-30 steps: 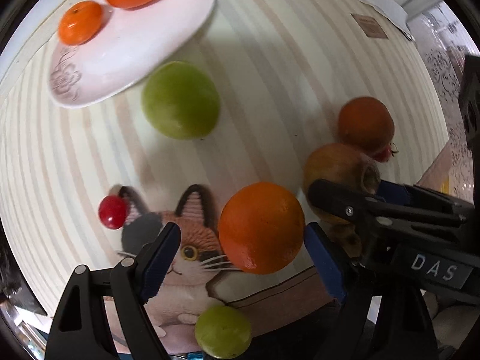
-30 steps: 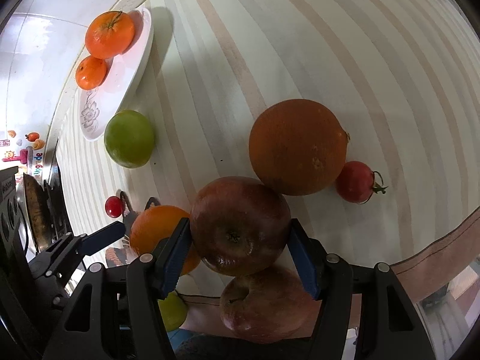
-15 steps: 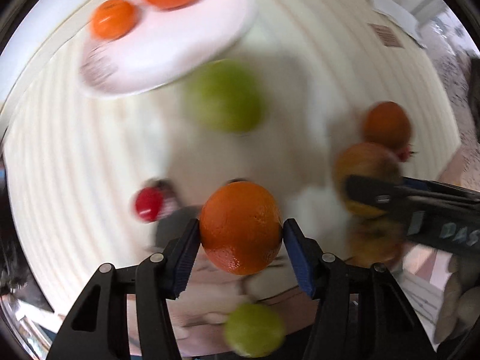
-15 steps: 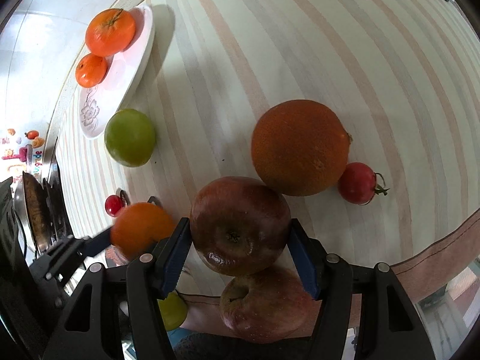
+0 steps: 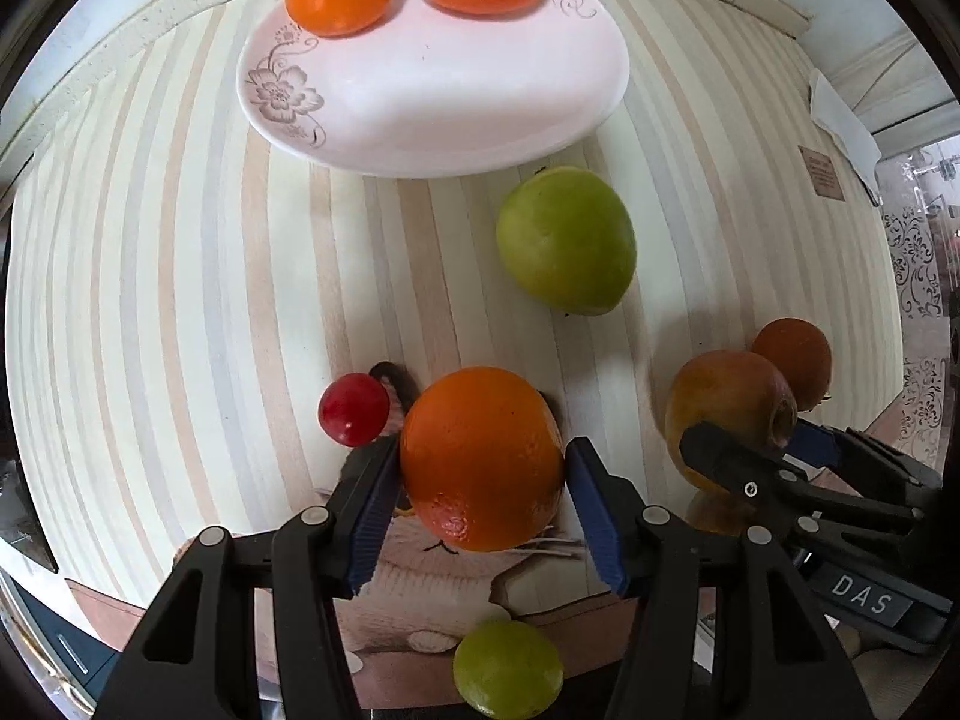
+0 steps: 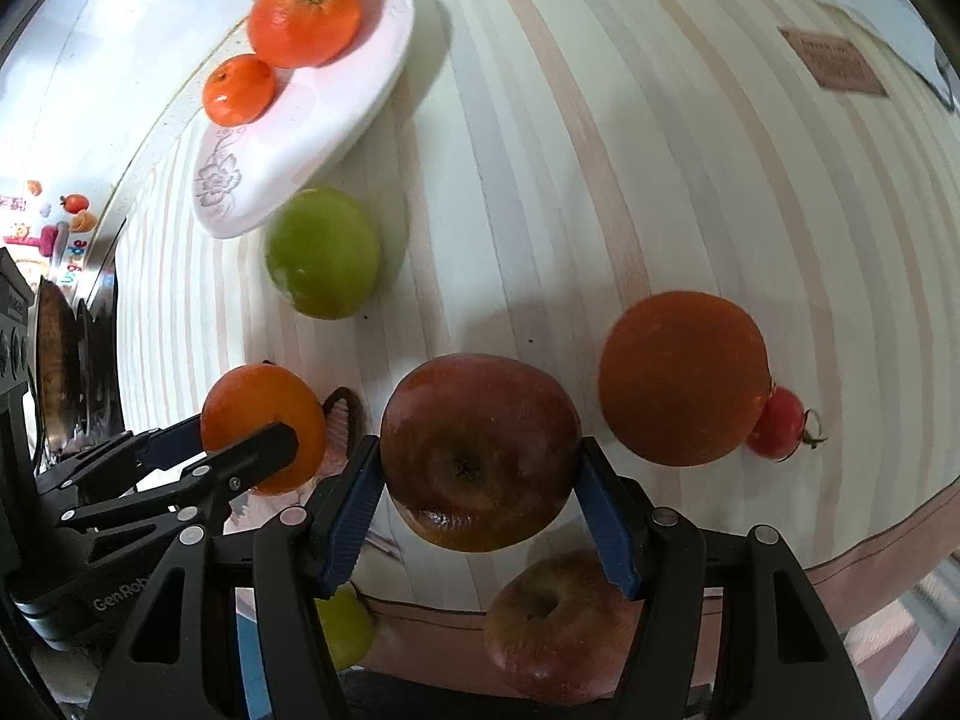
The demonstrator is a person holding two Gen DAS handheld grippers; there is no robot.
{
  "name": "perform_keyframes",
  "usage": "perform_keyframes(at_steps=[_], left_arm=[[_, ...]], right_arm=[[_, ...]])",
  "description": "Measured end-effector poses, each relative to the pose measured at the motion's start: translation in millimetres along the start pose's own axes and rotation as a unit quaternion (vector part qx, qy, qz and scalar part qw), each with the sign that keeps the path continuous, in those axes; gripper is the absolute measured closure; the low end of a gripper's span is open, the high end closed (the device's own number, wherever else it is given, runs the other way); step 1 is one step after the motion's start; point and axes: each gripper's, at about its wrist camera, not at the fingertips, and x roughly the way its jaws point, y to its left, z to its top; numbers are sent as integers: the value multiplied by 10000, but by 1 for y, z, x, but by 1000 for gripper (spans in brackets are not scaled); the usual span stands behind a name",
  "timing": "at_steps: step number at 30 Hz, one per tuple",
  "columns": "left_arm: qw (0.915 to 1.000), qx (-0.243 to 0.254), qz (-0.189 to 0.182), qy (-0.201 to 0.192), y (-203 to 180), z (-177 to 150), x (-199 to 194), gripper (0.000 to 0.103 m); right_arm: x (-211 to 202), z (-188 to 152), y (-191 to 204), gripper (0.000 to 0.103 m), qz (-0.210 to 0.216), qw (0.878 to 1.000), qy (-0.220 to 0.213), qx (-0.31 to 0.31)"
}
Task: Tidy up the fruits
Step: 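Carry the orange and red apple onto the plate and release both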
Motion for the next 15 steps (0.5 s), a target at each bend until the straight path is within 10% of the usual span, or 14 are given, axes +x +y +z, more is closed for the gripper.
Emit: perform_keyframes(at_steps=[6, 15], left_arm=[[9991, -144, -287, -291, 19, -7, -36, 50], [9968, -406, -156, -673, 81, 68, -78, 50]], right_arm=[[-25, 13, 15, 37, 253, 9995, -159, -124], [-51, 87, 67, 37, 409, 9950, -639, -647]])
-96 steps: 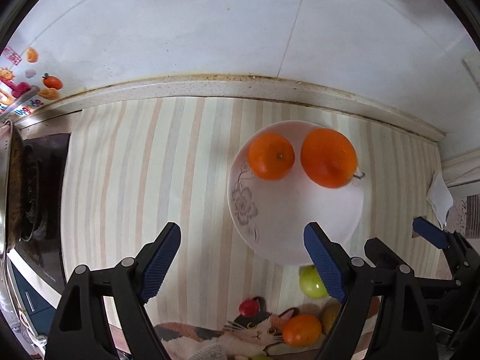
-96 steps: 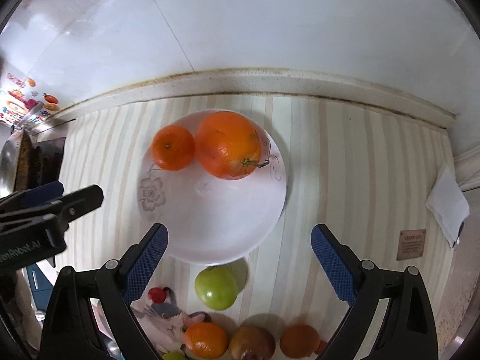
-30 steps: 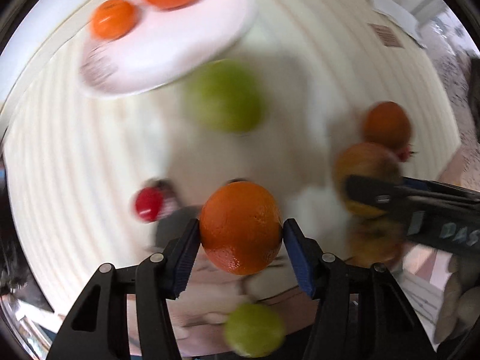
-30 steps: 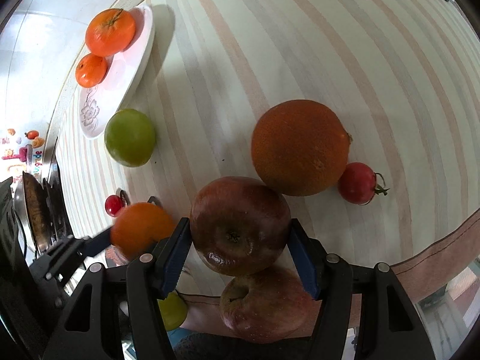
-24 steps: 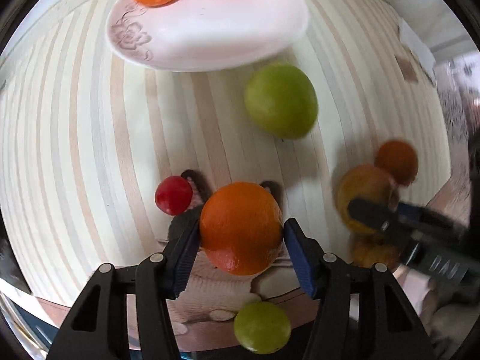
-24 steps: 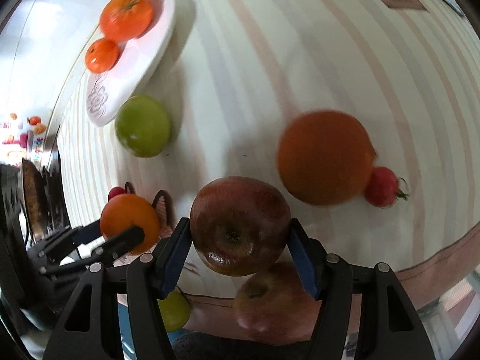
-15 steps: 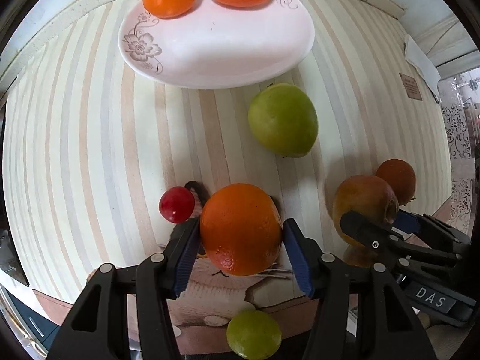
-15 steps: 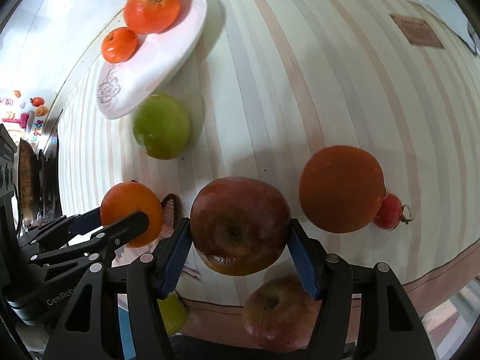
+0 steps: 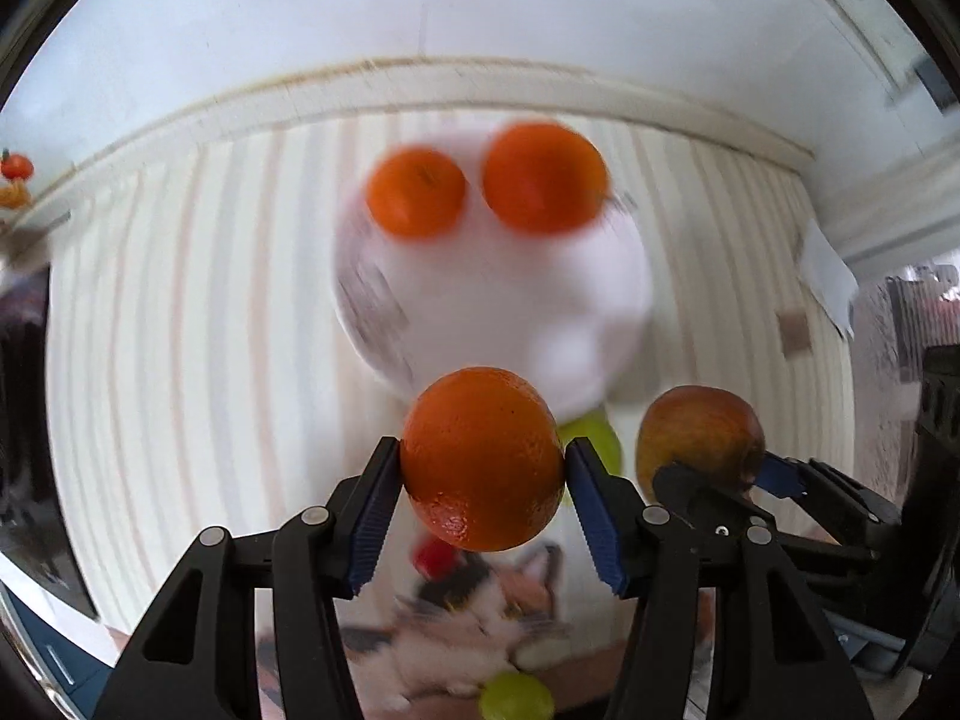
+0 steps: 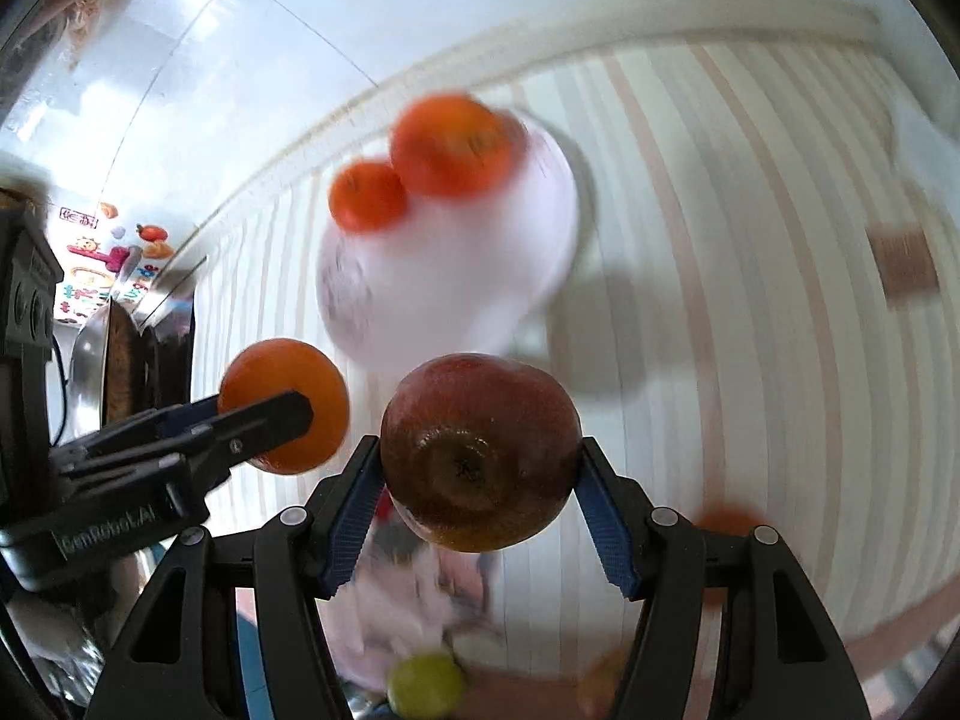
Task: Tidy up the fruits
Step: 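Carry the orange and red apple onto the plate and release both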
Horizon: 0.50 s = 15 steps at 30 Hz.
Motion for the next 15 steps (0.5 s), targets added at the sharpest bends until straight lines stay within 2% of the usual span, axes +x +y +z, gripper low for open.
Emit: perform_keyframes(at_steps=[4, 6, 8, 12, 15], left_arm=[[9996, -183, 166, 146, 20, 39, 17, 50], [9987, -141, 415, 243, 26, 58, 32, 50], [9980, -133, 513, 358, 28, 70, 45, 50], [9962, -41, 638, 588, 28, 82, 64, 50], [9959, 94, 699, 573, 21, 86, 68, 51]], right_arm=[[26, 42, 17, 37, -163, 9995, 46, -269], [42, 61, 23, 37, -285, 9987, 105, -407], [54, 74, 25, 37, -332, 9983, 178, -450], [76, 88, 27, 37, -528, 9963, 334, -595], [88, 93, 24, 37, -651, 9948, 468, -634]])
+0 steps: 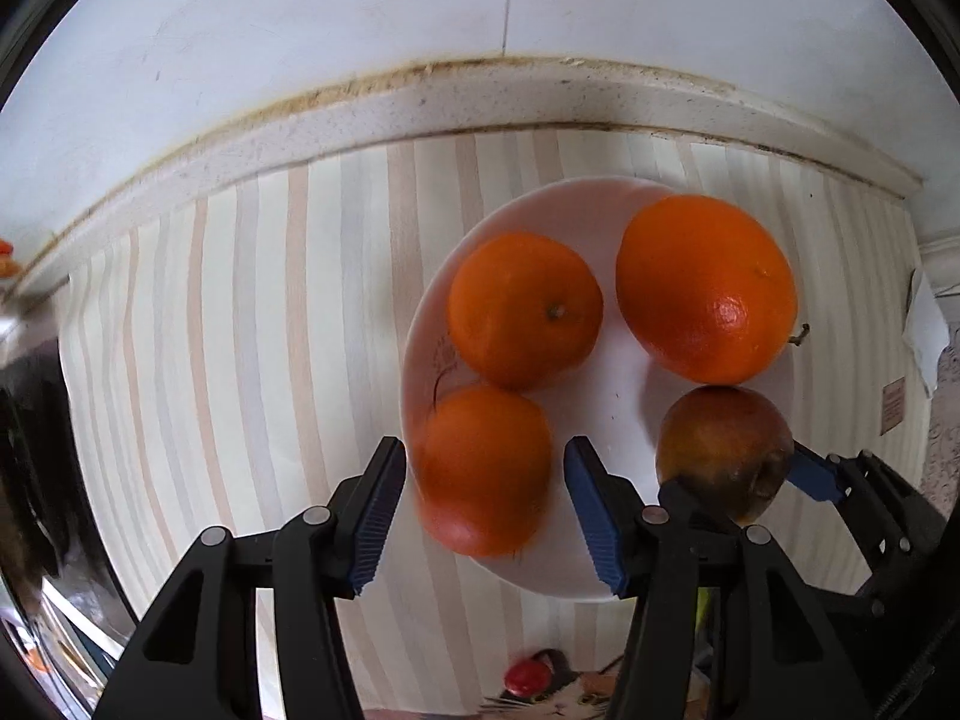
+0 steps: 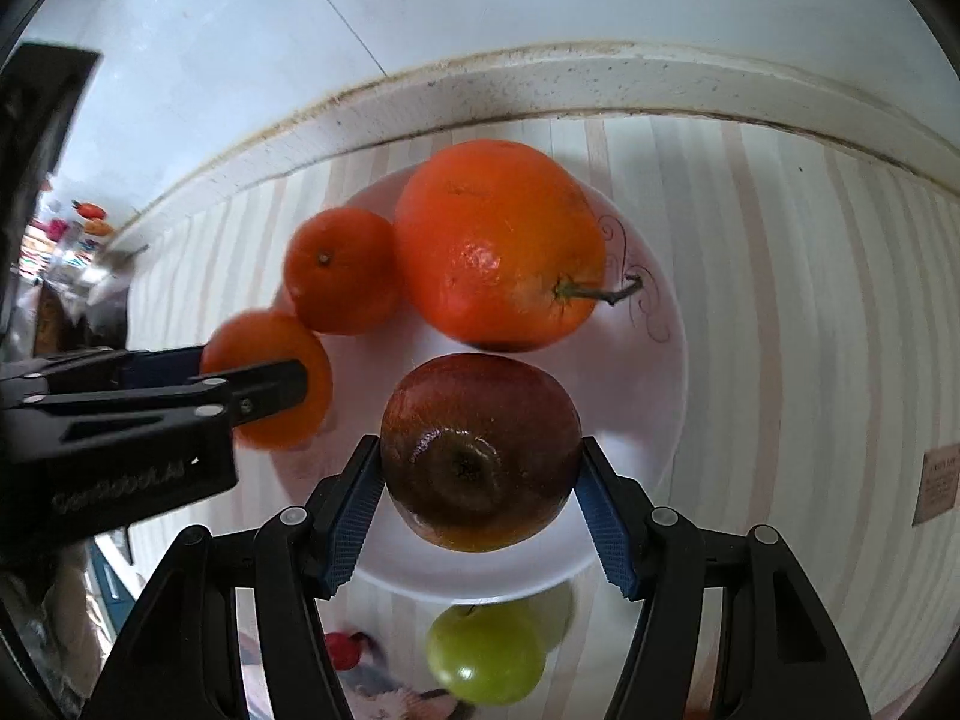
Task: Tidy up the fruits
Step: 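Carry the orange and red apple onto the plate and release both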
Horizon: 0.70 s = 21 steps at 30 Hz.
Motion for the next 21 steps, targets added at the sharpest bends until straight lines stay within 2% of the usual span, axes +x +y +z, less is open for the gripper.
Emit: perform_keyframes(at_steps=[7, 10, 12, 16, 18, 21], left_arm=[[10000, 62, 55, 4, -9, 4, -4, 51], [10000, 23, 57, 48, -9, 0, -6, 51], [10000, -29, 56, 24, -12, -2, -11, 51], [9997, -247, -55, -25, -2, -7, -25, 49], [9991, -395, -155, -82, 3, -14, -32, 42], [9981, -542, -247, -185, 9, -25, -42, 19]], right_arm=[[14, 0, -12, 36, 24, 9996, 168, 235], [8, -1, -14, 27, 47, 9995, 130, 291], [2, -1, -17, 15, 44, 9994, 119, 327], [-12, -5, -19, 8, -95, 9994, 149, 300], [-19, -9, -18, 8, -159, 9995, 147, 238], [-31, -15, -12, 7, -252, 9996, 86, 135]])
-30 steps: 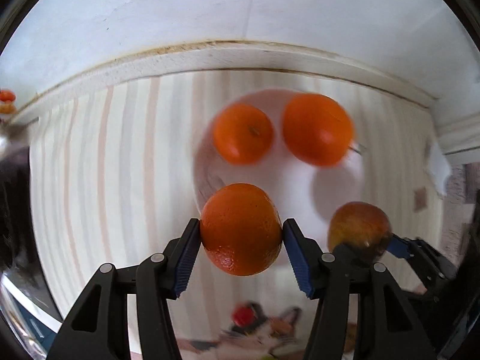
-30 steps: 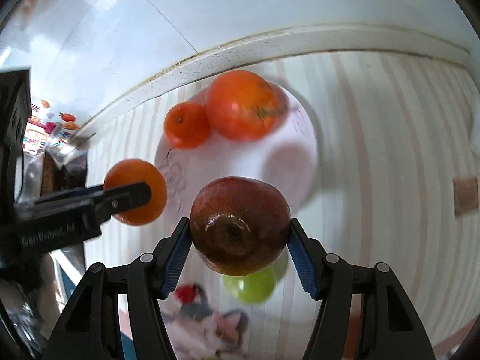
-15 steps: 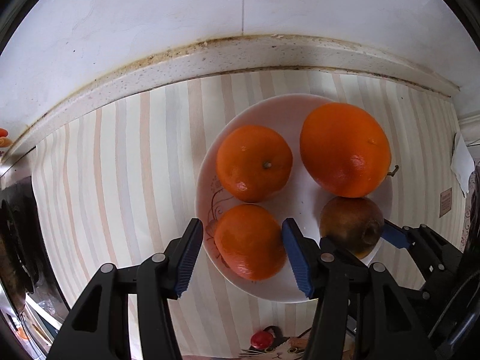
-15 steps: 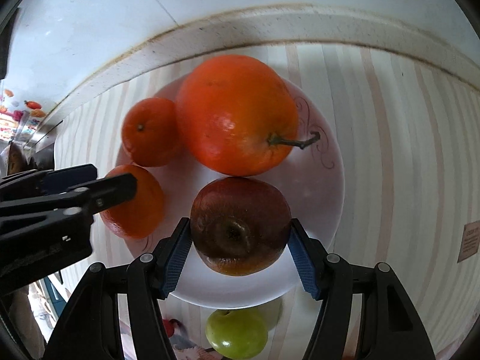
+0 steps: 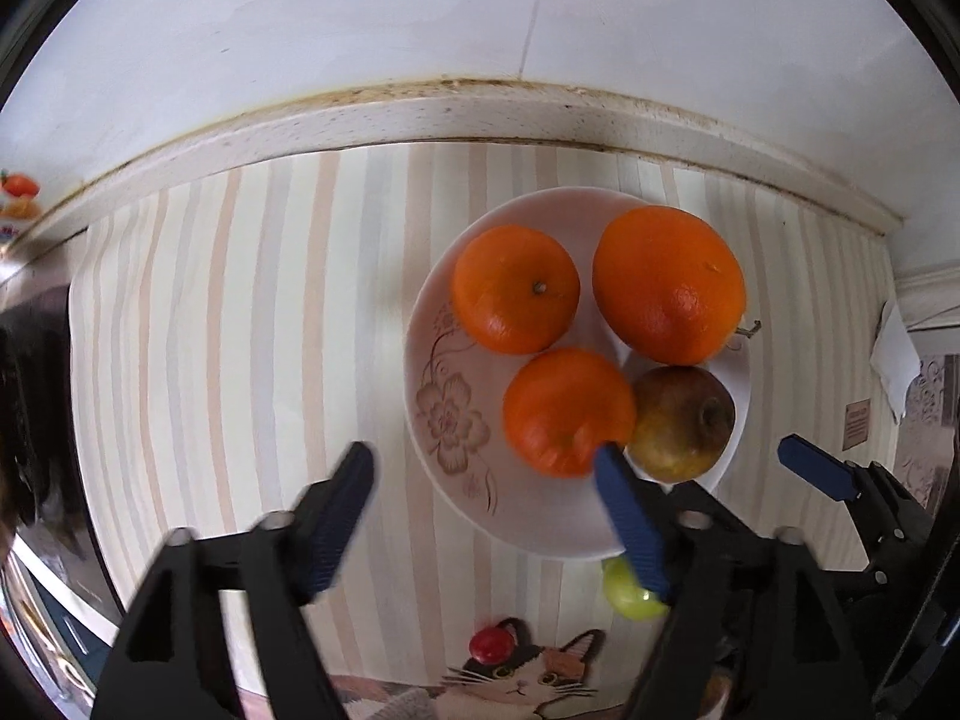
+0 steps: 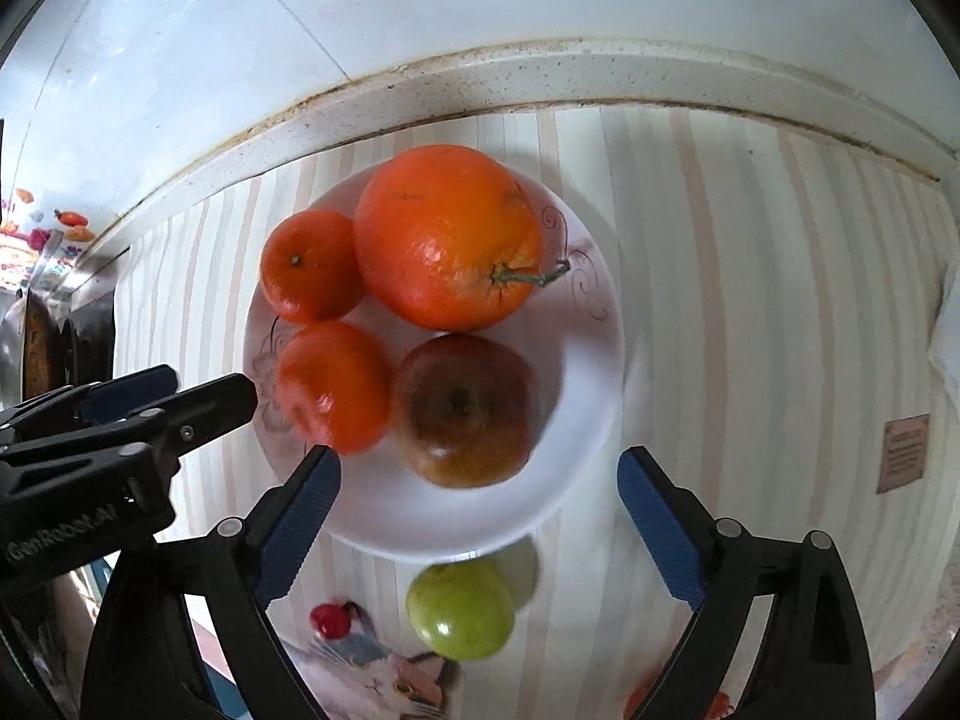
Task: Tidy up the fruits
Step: 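Carry the orange and red apple onto the plate and release both, then grasp a green apple with the left tool while the right tool grasps a red apple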
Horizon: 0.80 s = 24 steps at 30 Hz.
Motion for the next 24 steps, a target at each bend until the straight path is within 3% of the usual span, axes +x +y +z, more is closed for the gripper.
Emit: perform_keyframes(at_steps=[9, 24], left_arm=[[9988, -166, -94, -445, 11, -31, -34, 18], [9901, -61, -126, -1399, 9, -98, -112, 18]], right_arm=[[-42, -31, 21, 7, -226, 9983, -357, -393], [-123, -90, 39, 7, -157, 9918, -1178, -478]])
